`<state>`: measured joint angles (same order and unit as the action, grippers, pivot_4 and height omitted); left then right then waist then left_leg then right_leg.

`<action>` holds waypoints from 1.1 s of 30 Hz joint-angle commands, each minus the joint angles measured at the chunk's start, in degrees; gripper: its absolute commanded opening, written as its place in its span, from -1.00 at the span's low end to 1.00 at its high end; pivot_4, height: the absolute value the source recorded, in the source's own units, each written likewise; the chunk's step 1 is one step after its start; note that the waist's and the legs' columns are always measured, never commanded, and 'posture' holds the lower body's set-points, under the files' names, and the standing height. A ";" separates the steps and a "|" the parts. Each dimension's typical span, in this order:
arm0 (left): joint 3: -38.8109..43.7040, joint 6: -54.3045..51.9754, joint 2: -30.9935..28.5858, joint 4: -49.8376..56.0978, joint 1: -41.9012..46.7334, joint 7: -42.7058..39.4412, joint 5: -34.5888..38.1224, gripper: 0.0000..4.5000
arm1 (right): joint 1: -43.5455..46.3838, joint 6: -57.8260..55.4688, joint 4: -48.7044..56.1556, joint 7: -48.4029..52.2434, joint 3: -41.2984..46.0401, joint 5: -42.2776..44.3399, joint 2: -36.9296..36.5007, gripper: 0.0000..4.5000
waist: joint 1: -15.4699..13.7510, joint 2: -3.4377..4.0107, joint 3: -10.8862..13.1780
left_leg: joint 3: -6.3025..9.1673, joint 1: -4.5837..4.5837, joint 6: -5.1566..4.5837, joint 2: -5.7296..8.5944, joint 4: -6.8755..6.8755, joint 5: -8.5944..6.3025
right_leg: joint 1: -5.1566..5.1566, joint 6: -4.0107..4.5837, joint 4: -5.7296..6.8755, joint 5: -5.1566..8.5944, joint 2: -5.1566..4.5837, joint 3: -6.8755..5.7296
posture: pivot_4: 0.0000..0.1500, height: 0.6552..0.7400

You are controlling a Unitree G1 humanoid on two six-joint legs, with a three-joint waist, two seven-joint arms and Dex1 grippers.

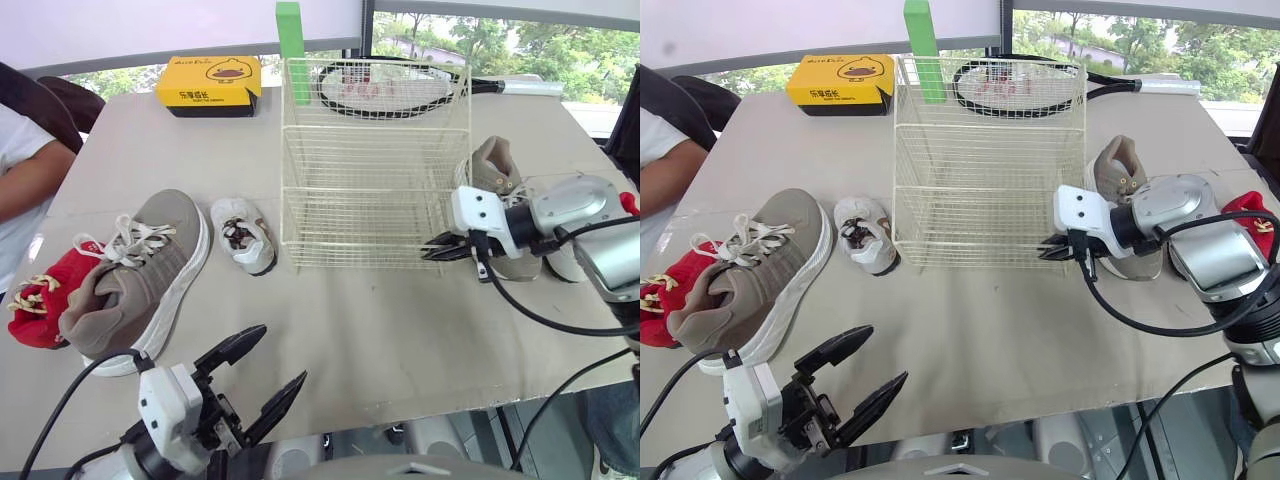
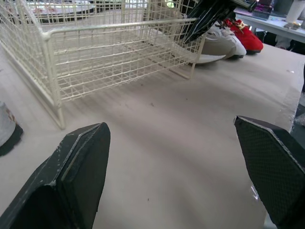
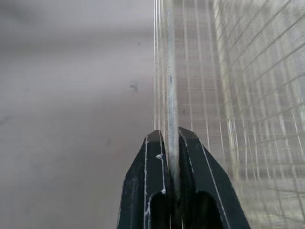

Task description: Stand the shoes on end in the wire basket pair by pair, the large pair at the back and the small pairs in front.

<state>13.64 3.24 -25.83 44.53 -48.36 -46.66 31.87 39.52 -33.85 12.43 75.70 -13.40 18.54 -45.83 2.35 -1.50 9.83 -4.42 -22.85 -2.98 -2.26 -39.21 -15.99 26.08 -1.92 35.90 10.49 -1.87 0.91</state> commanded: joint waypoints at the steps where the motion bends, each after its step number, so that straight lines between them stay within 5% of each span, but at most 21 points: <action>1: 1.33 -0.96 -0.85 3.15 0.80 1.37 2.01 1.00 | -0.05 -1.87 3.85 -0.74 8.42 8.66 1.43 -0.85 | -0.10 0.01 0.01 | 0.03 0.00 0.00 -0.01 0.00 0.00 | 0.00 0.00 0.00 0.00 0.02 -0.02 | 1.00 1.00; 3: 1.67 -1.87 -1.13 3.38 1.78 2.45 2.73 1.00 | -1.75 -1.88 6.37 -1.95 10.32 10.85 2.00 -0.66 | -0.24 0.00 0.01 | 0.05 -0.01 0.00 -0.02 0.01 0.00 | -0.01 0.01 0.00 0.00 0.02 -0.04 | 1.00 1.00; 8: 1.06 -6.74 -1.72 5.29 5.91 7.37 5.27 1.00 | -7.25 -3.07 13.10 -7.38 15.45 16.57 4.04 0.36 | -0.63 -0.04 -0.02 | 0.05 -0.03 0.00 0.02 0.00 0.00 | -0.08 0.01 -0.01 -0.01 -0.06 -0.05 | 1.00 1.00; 12: 1.87 -9.63 -2.35 4.47 10.62 10.05 7.76 1.00 | -11.83 -0.98 17.67 -11.74 16.79 16.92 5.27 0.95 | -0.82 -0.04 -0.03 | 0.04 0.03 0.00 0.03 -0.08 0.00 | -0.16 -0.01 -0.01 -0.01 -0.07 -0.05 | 1.00 1.00; 22: 11.51 -16.67 -1.67 -7.57 23.41 21.03 12.22 1.00 | -22.58 4.65 26.92 -18.09 16.01 19.65 10.42 0.95 | -1.61 -0.09 -0.11 | 0.18 0.22 0.05 -0.04 -0.08 0.04 | -0.37 0.03 0.07 -0.03 0.07 -0.16 | 1.00 1.00; 28: 22.34 -22.00 -3.55 -5.59 19.60 24.65 18.32 1.00 | -21.88 4.59 24.66 -17.26 14.17 22.37 11.09 0.95 | -1.49 -0.25 -0.19 | 0.09 0.22 0.05 0.01 -0.10 0.04 | -0.38 0.12 0.03 -0.10 -0.06 -0.09 | 1.00 1.00; 33: 39.04 -21.54 -4.72 -8.29 10.82 17.23 27.34 1.00 | -20.33 5.13 22.49 -15.72 12.04 23.38 12.09 0.95 | -1.42 -0.25 -0.19 | 0.13 0.23 0.06 -0.06 -0.08 0.04 | -0.35 0.06 0.03 -0.04 -0.04 -0.17 | 1.00 1.00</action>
<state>45.70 -19.17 -29.67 36.78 -35.78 -26.55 55.04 18.05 -29.75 34.17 59.41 -1.58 40.22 -33.96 0.93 -1.75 9.64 -4.28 -22.62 -2.91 -2.33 -39.28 -15.96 25.74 -1.86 35.94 10.47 -1.91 0.72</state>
